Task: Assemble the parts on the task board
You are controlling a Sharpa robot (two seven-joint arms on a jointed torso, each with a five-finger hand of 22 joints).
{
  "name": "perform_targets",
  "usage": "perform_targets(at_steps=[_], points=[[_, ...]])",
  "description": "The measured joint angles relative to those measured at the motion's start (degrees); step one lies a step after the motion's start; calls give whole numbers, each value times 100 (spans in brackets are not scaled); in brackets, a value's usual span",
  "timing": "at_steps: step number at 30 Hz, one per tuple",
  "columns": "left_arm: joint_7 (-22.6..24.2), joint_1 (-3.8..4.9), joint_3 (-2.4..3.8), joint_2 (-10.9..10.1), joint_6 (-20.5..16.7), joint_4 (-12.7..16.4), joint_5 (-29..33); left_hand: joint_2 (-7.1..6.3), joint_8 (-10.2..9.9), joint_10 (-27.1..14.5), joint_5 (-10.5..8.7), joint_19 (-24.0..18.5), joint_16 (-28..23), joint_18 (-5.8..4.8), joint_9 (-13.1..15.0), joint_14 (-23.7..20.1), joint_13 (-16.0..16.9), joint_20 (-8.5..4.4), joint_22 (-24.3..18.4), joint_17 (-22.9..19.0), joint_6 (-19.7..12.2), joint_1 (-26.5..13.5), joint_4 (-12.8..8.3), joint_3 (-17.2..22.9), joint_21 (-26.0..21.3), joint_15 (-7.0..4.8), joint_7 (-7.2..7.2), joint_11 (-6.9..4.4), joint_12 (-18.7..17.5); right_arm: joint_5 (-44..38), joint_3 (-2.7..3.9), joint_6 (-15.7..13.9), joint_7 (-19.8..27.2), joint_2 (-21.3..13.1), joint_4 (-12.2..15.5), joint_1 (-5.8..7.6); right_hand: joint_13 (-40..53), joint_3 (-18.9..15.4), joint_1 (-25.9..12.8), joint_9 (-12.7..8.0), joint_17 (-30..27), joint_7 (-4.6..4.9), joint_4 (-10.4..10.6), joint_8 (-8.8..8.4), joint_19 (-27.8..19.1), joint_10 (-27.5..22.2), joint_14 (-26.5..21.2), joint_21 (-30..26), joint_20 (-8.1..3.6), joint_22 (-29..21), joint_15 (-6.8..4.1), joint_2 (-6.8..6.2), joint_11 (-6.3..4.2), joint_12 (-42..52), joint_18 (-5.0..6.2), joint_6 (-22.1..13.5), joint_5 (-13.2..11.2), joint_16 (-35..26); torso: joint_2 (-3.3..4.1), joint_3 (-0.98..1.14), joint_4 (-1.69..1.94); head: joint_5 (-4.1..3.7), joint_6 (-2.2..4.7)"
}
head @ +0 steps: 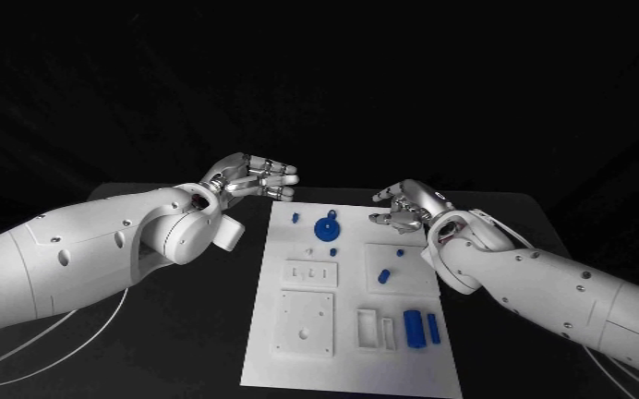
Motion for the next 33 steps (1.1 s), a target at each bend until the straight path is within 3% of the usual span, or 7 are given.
perform_targets(at_steps=[6,10,14,17,22,29,33], points=[[1,0,0,-4,0,-73,0,0,0,0,0,0,0,0,0,0,0,0,0,0,0,0,0,0,0,0,0,0,0,927,42,314,632,-397,-28,-2,-1811,509,195,0,-1278,87,-514,0,-729,-456,-154,-864,247,-1629,121,270,63,-1603,-34,-91,-121,-2285,-25,29,-54,-5,8],[1,0,0,0,1,-137,0,0,0,0,0,0,0,0,0,0,0,0,0,0,0,0,0,0,0,0,0,0,0,1670,53,604,971,-560,-89,-1,-2984,1351,359,4,-2205,172,-521,18,-768,-449,199,-907,397,-4013,238,106,161,-2108,-34,-325,-307,-3632,-41,55,-93,-10,16],[1,0,0,8,4,-196,0,0,0,0,0,0,0,0,0,0,0,0,0,0,0,0,0,0,0,0,0,0,0,2389,56,865,1218,-653,-155,-3,-3453,1073,295,3,-1879,132,-406,18,-280,-448,281,-882,333,-4655,213,45,159,-2192,-34,-298,-276,-3663,-51,81,-116,-15,21],[1,0,0,14,8,-230,0,0,0,0,0,0,0,0,0,0,0,0,0,0,0,0,0,0,0,0,0,0,0,2728,58,983,1333,-699,-241,-3,-3622,551,247,3,-1198,93,-350,18,2,-301,307,-763,249,-4784,159,36,97,-2103,-34,-187,-166,-3362,-55,94,-126,-28,23],[1,0,0,23,20,-270,0,0,0,0,0,0,0,0,0,0,0,0,0,0,0,0,0,0,0,0,0,0,0,3146,58,1173,1464,-717,-522,-3,-2683,-576,420,3,1367,69,-357,18,60,-843,-906,-250,190,-4493,208,269,200,-726,-34,-206,-56,-927,-64,98,-132,-59,16],[-6,-1,0,42,56,-304,0,0,0,0,0,0,0,0,0,0,0,0,0,0,0,0,0,0,0,0,0,0,0,3384,59,1313,1513,-603,-987,-3,-2019,-917,412,2,1301,39,-507,17,-745,-1496,-1348,1471,237,-3040,240,445,117,604,116,-64,-33,1632,-63,96,-136,-93,25],[-13,-1,0,50,81,-318,0,0,0,0,0,-21,0,0,0,0,0,21,0,0,0,0,0,0,0,0,0,0,0,3418,57,1337,1513,-563,-1152,-3,-2043,-824,375,2,1331,-18,-534,17,-688,-1612,-1235,1644,202,-2905,209,464,71,530,234,-89,-34,1979,-60,92,-126,-111,29]])
